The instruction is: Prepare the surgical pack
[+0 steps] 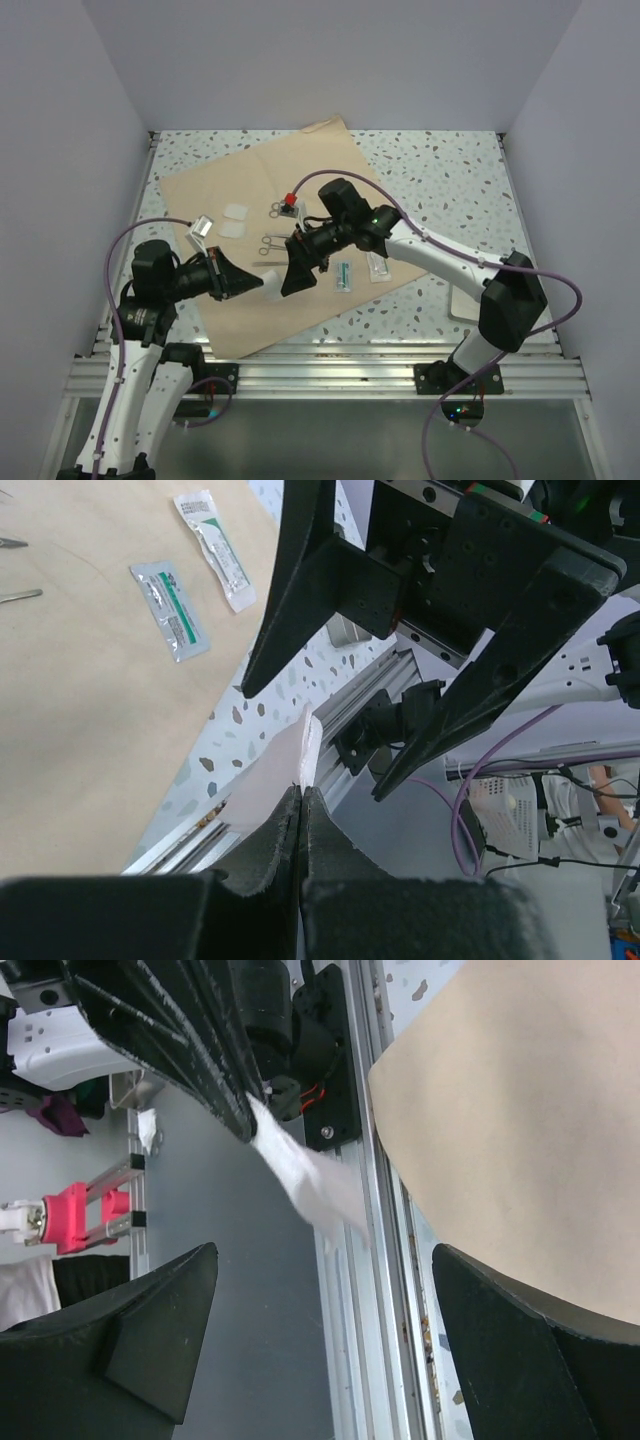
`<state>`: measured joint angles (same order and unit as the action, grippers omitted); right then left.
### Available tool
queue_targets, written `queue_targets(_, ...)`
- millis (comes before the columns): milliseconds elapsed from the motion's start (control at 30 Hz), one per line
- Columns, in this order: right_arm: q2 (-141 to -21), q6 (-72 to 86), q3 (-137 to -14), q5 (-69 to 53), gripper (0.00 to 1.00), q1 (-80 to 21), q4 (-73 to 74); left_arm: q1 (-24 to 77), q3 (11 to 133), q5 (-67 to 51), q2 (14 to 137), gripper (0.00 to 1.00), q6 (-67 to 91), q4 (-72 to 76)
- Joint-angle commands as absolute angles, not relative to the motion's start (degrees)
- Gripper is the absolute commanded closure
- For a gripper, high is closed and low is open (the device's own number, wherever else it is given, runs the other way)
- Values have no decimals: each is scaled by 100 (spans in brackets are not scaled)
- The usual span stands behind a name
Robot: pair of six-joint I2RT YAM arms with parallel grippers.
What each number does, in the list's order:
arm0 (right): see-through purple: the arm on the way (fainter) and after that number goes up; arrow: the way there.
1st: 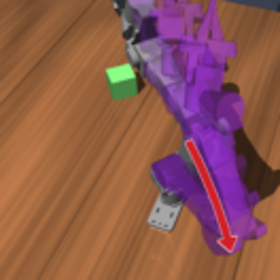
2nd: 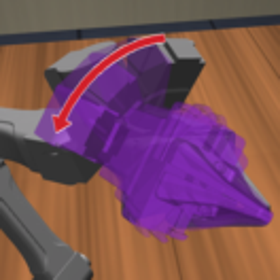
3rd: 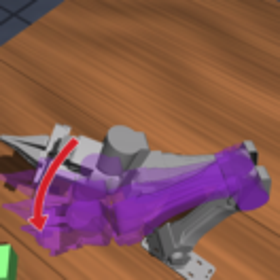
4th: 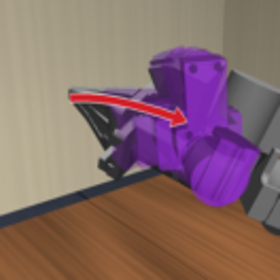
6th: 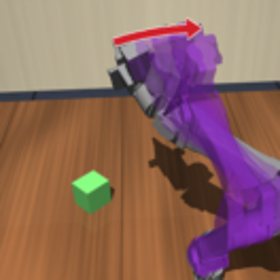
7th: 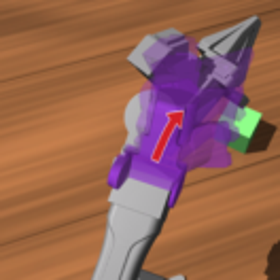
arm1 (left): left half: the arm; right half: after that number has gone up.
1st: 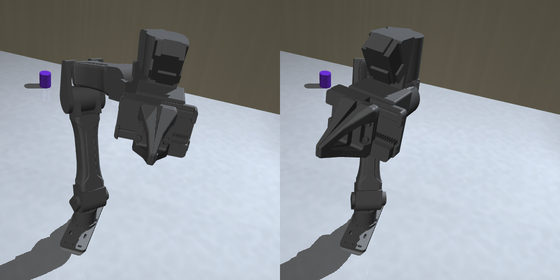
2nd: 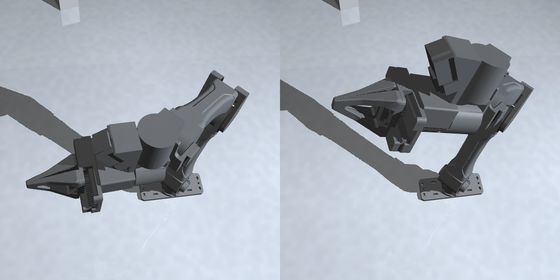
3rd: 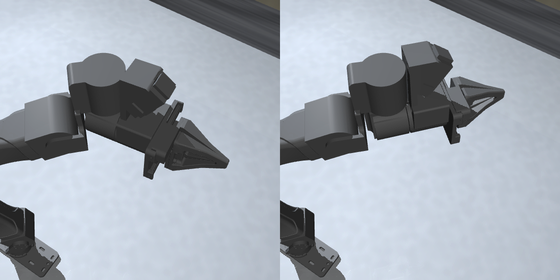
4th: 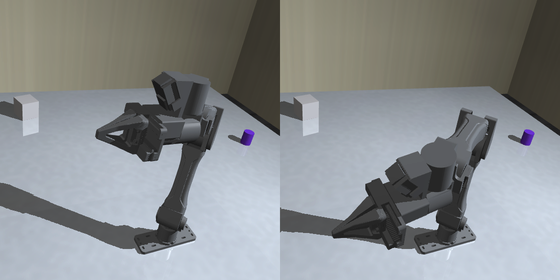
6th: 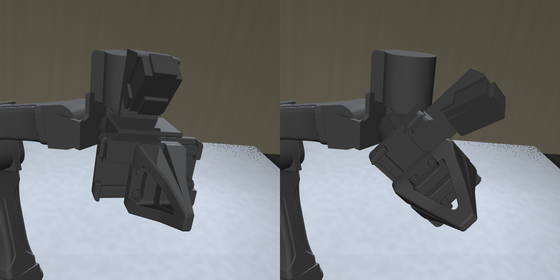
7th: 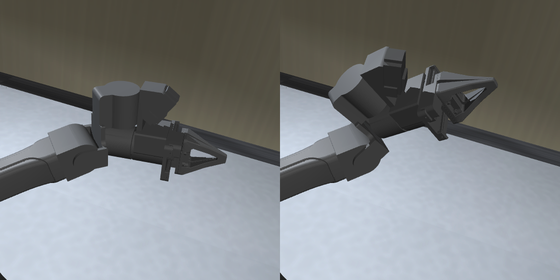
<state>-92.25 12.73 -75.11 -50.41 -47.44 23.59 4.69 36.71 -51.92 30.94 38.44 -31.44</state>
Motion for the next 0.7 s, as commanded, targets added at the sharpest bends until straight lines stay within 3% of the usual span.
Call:
queue_targets(0,-9413,1020,-7988,-4896,9,-4869,2188,501,3656,-5449,2997,100,3946,-3340)
queue_targets(133,-9676,967,-8209,-4965,11,-4922,2241,501,3656,-5449,2944,100,3955,-3463)
queue_targets(367,-9817,1011,-8306,-5396,24,-5080,2259,501,3656,-5440,3041,100,3920,-3463)
queue_targets(400,-9817,1011,-8280,-5431,31,-5089,2250,501,3674,-5449,3076,100,3920,-3437)
queue_targets(600,-9861,1159,-8183,-5730,51,-5115,2154,501,3648,-5493,3181,100,4008,-3296)
queue_targets(667,-9914,1195,-8191,-5783,71,-5115,2144,501,3656,-5476,3225,100,4025,-3243)
